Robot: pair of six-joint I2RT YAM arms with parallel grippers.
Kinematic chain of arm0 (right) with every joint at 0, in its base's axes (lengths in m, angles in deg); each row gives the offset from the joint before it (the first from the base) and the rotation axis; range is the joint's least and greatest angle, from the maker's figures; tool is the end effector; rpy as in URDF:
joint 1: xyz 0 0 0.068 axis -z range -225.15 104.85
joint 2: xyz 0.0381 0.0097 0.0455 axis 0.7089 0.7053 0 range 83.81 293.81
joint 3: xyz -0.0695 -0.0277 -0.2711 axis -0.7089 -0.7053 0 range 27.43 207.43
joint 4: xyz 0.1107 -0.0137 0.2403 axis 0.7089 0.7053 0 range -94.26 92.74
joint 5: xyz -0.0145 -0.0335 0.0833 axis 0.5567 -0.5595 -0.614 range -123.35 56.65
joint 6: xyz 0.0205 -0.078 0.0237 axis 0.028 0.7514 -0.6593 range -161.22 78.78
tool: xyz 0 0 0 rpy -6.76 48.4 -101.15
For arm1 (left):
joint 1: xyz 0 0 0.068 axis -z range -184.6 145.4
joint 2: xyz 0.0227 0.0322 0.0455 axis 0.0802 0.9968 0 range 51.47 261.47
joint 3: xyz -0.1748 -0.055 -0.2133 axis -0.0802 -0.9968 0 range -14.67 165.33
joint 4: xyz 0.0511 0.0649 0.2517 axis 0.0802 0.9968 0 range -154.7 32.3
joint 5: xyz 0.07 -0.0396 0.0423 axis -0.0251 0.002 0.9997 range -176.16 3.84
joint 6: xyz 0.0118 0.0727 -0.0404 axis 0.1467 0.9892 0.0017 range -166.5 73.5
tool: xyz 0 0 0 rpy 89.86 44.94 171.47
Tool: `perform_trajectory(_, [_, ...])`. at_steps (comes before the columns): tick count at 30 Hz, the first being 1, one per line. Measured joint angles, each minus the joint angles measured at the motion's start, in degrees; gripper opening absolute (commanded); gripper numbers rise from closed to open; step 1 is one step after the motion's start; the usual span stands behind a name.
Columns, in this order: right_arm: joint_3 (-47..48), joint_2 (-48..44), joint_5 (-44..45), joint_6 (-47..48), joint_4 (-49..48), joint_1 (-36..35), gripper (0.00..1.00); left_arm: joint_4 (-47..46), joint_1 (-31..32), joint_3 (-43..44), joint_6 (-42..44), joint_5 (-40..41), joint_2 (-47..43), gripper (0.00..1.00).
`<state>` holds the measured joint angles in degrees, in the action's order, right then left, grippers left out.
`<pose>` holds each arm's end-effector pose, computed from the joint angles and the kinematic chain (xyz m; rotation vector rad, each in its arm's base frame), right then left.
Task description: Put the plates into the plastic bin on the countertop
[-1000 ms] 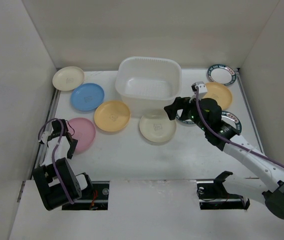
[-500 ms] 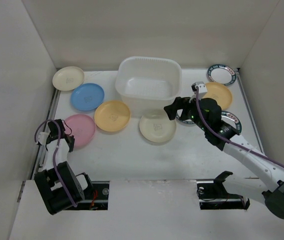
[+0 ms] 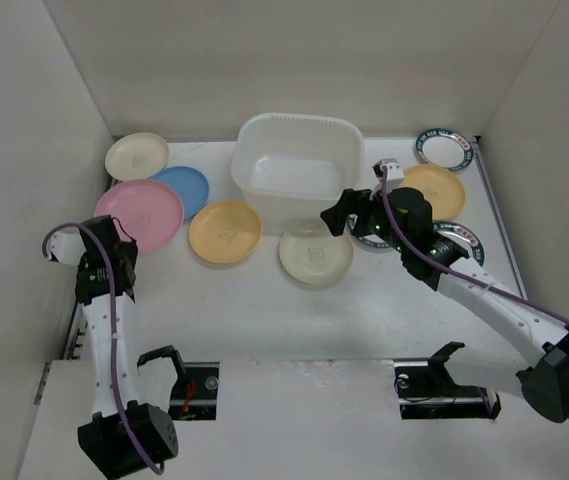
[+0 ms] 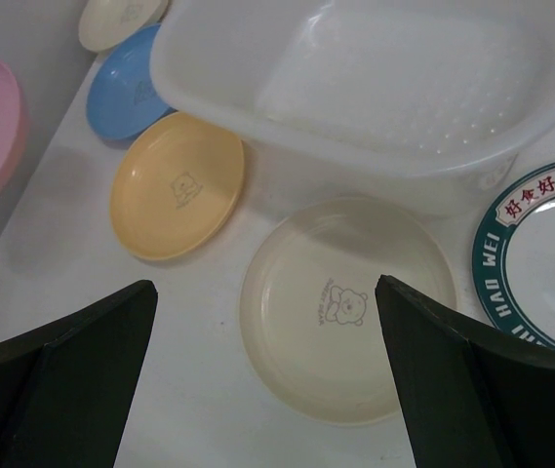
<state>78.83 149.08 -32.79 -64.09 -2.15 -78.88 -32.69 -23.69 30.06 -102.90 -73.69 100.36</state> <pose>0.2530 0.1680 0.3191 -0.1732 1.8969 0.6724 0.1940 0.0840 0.2746 -1.4331 1.6532 -0.1285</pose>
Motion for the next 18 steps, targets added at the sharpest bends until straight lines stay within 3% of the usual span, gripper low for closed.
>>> perform_trajectory(6, [1.4, 0.1, -0.2, -0.9, -0.1, 2.0, 1.00, -1.9, 8.4, 14.0, 5.6, -0.3, 6.2, 0.03])
perform_trajectory(11, [1.4, -0.7, 0.1, -2.2, 0.7, 5.4, 1.00, -8.6, 20.4, 31.7, 13.3, -4.9, 23.2, 0.04])
perform_trajectory(18, [-1.0, -7.7, 1.3, -2.7, 2.2, 6.8, 1.00, -13.0, 31.4, 51.4, 20.4, -15.0, 47.1, 0.05])
